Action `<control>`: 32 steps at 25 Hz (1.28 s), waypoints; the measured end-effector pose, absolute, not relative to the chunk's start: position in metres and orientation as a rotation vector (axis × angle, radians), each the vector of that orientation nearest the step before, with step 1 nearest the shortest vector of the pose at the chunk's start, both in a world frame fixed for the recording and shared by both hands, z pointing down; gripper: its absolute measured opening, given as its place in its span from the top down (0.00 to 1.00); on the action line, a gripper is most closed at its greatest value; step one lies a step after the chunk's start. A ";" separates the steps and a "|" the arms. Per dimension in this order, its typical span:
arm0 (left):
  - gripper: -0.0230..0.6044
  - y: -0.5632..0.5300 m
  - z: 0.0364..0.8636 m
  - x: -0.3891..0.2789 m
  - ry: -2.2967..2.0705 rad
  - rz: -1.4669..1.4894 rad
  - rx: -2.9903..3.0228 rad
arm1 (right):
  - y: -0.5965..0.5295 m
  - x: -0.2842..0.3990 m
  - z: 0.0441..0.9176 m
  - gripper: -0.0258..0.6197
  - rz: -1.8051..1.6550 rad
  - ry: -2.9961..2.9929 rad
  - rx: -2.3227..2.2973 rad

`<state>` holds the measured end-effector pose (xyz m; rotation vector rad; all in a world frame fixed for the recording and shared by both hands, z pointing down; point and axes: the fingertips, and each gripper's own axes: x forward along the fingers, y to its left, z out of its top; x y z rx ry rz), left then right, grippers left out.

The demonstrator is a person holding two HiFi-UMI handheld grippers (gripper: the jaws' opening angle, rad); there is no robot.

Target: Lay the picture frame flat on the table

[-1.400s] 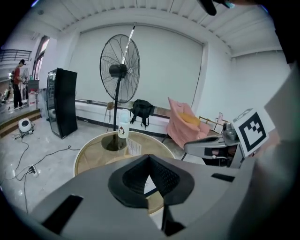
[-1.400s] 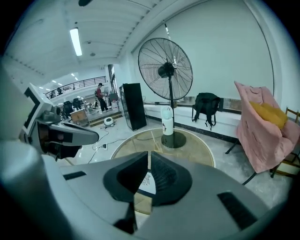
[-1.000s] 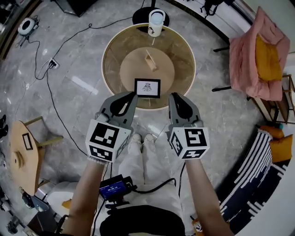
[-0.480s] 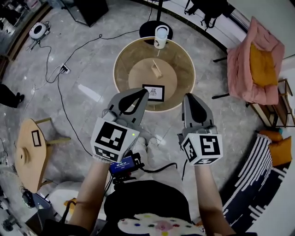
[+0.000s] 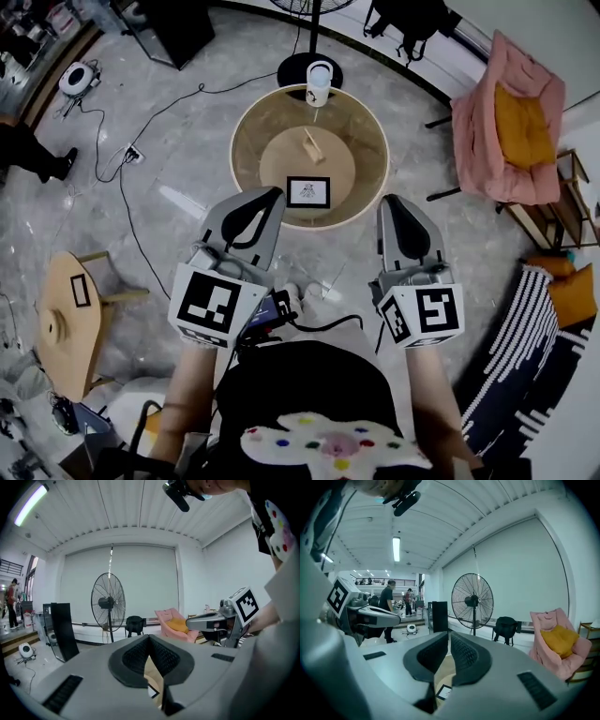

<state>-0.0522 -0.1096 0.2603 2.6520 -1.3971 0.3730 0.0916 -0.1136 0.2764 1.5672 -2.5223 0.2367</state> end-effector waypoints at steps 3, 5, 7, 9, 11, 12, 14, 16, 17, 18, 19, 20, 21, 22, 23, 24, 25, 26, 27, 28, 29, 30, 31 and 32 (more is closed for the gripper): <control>0.94 -0.105 0.254 -0.056 -1.407 0.343 2.634 | -0.106 0.094 0.270 0.89 0.240 -2.524 1.568; 0.94 -0.101 0.254 -0.059 -1.413 0.336 2.631 | -0.100 0.095 0.268 0.89 0.240 -2.522 1.562; 0.94 -0.097 0.252 -0.059 -1.413 0.321 2.618 | -0.094 0.095 0.267 0.89 0.245 -2.523 1.560; 0.94 -0.092 0.253 -0.060 -1.402 0.347 2.603 | -0.090 0.095 0.265 0.89 0.251 -2.526 1.559; 0.94 -0.088 0.258 -0.062 -1.387 0.402 2.596 | -0.086 0.094 0.264 0.89 0.254 -2.529 1.555; 0.94 -0.086 0.258 -0.062 -1.384 0.403 2.598 | -0.085 0.093 0.264 0.89 0.254 -2.532 1.552; 0.94 -0.085 0.254 -0.060 -1.387 0.368 2.610 | -0.083 0.091 0.263 0.89 0.256 -2.536 1.547; 0.94 -0.084 0.251 -0.059 -1.388 0.336 2.615 | -0.081 0.090 0.262 0.89 0.253 -2.540 1.542; 0.94 -0.085 0.251 -0.059 -1.390 0.326 2.617 | -0.081 0.089 0.262 0.89 0.251 -2.541 1.540; 0.94 -0.085 0.251 -0.059 -1.391 0.328 2.623 | -0.081 0.087 0.262 0.89 0.249 -2.543 1.537; 0.94 -0.085 0.252 -0.060 -1.391 0.335 2.631 | -0.080 0.087 0.262 0.89 0.249 -2.544 1.534; 0.94 -0.084 0.252 -0.060 -1.392 0.335 2.632 | -0.080 0.086 0.262 0.89 0.248 -2.545 1.531; 0.94 -0.084 0.251 -0.059 -1.392 0.326 2.627 | -0.079 0.086 0.261 0.89 0.248 -2.545 1.528; 0.94 -0.083 0.250 -0.059 -1.394 0.320 2.623 | -0.079 0.085 0.261 0.89 0.247 -2.546 1.525; 0.94 -0.083 0.249 -0.059 -1.396 0.322 2.625 | -0.078 0.085 0.261 0.89 0.246 -2.548 1.520; 0.94 -0.083 0.249 -0.059 -1.398 0.327 2.632 | -0.077 0.084 0.260 0.89 0.244 -2.549 1.514; 0.94 -0.082 0.248 -0.060 -1.401 0.332 2.637 | -0.077 0.083 0.260 0.89 0.242 -2.550 1.508; 0.94 -0.082 0.248 -0.060 -1.403 0.335 2.642 | -0.077 0.082 0.261 0.89 0.240 -2.551 1.501; 0.94 -0.082 0.248 -0.061 -1.405 0.337 2.646 | -0.076 0.082 0.261 0.89 0.239 -2.551 1.495; 0.94 -0.082 0.248 -0.061 -1.406 0.335 2.647 | -0.076 0.081 0.262 0.89 0.239 -2.550 1.491; 0.94 -0.082 0.247 -0.061 -1.403 0.330 2.643 | -0.076 0.081 0.262 0.89 0.240 -2.550 1.491; 0.94 -0.081 0.247 -0.060 -1.400 0.324 2.636 | -0.076 0.080 0.262 0.89 0.241 -2.551 1.492; 0.94 -0.081 0.246 -0.060 -1.399 0.319 2.634 | -0.076 0.080 0.262 0.89 0.242 -2.553 1.494; 0.94 -0.081 0.246 -0.060 -1.401 0.319 2.641 | -0.076 0.080 0.261 0.89 0.242 -2.554 1.494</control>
